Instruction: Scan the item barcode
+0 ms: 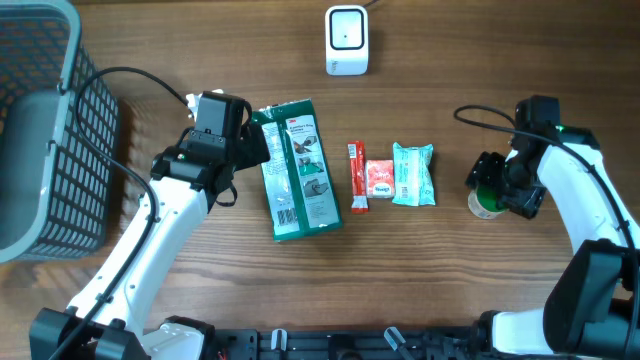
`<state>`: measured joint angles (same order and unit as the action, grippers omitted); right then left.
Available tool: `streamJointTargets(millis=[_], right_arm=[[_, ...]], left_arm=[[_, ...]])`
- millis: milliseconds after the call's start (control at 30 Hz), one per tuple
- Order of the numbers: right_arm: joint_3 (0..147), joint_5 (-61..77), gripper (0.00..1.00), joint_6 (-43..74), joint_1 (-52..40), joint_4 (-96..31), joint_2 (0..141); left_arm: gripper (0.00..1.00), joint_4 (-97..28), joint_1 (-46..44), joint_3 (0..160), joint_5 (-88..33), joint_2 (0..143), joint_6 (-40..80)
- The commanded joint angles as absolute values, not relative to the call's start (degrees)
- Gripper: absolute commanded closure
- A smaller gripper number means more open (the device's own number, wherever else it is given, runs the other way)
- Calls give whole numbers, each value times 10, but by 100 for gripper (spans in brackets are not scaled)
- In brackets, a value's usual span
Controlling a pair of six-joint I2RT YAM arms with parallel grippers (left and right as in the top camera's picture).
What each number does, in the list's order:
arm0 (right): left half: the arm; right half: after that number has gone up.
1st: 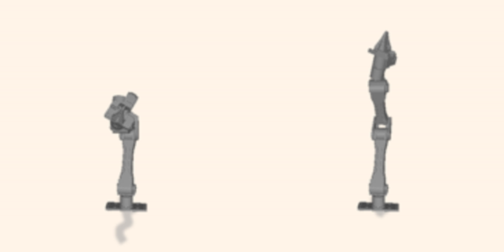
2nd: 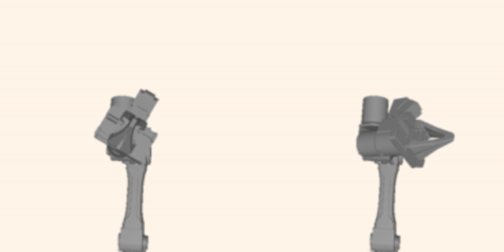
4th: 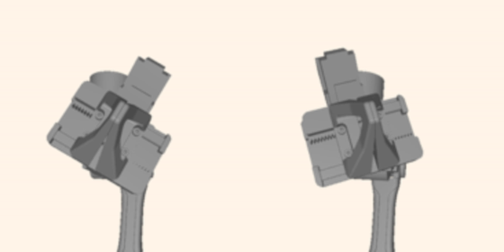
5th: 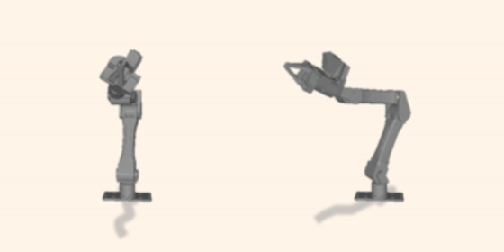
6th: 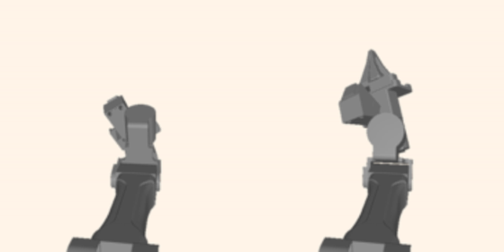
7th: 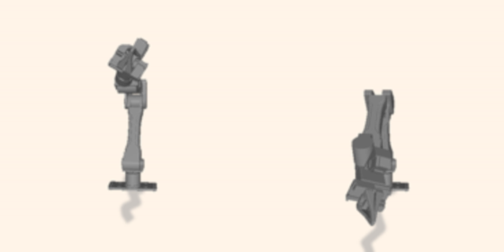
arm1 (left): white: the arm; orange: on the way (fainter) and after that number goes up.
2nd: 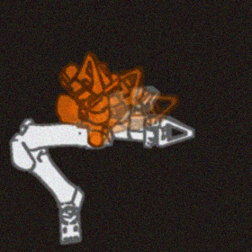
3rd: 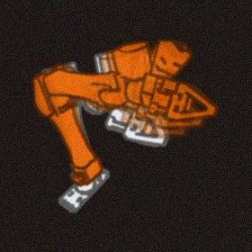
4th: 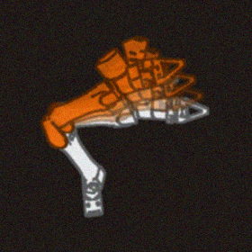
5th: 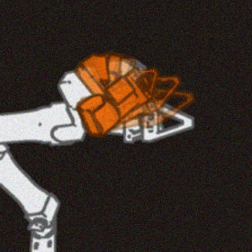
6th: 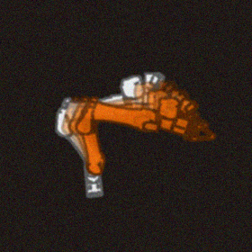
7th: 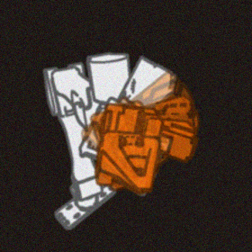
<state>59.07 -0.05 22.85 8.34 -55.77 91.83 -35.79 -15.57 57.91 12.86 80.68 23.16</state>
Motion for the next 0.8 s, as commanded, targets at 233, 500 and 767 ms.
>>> streamJointTargets(millis=[233, 500, 767], right_arm=[[588, 15, 11, 209, 82, -582, 924], [682, 13, 0, 178, 82, -668, 924], [773, 11, 0, 150, 82, -744, 924]], left_arm=[[0, -356, -152, 583, 140, 808, 225], [0, -356, -152, 583, 140, 808, 225], [0, -356, -152, 583, 140, 808, 225]])
